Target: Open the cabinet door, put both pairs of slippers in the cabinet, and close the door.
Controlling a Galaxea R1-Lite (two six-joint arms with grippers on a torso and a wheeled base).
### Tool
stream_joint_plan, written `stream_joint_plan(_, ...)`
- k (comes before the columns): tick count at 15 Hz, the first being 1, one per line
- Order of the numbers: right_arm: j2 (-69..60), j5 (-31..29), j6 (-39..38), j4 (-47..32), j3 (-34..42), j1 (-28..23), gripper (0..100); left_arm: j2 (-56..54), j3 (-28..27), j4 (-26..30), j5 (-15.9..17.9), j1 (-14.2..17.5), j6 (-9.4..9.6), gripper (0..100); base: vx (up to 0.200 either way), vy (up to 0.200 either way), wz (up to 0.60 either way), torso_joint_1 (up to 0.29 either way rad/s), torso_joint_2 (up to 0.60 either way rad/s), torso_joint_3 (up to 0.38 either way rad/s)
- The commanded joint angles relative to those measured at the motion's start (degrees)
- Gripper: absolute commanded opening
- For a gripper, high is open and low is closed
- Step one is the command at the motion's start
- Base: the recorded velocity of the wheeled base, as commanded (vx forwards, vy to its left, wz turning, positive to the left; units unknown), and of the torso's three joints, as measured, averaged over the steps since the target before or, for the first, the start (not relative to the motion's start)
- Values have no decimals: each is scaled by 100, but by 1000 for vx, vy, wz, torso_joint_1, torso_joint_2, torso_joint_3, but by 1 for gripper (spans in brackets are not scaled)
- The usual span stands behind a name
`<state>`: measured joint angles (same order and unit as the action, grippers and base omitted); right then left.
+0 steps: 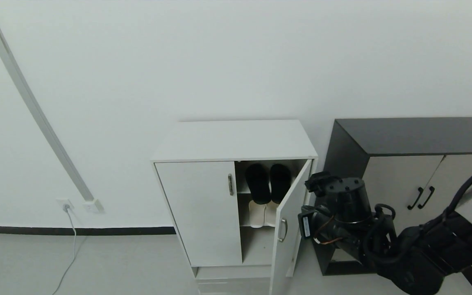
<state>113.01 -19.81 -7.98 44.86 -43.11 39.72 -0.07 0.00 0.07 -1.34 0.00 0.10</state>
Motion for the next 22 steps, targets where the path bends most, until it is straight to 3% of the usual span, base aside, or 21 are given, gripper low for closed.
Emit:
stream_joint_plan(1,-139,3,7,242,487,19,0,7,0,1,-7,0,-1,0,200,0,0,-7,-7,12)
stream_joint_plan(6,20,21,16,585,865,142,0,7,0,1,-7,0,-1,0,80,0,0,5,2,-2)
stream_joint_plan(22,1479,417,-10,585,-1060,-87,0,7,0,-7,-7,0,-27,0,0,0,0,0,0,0)
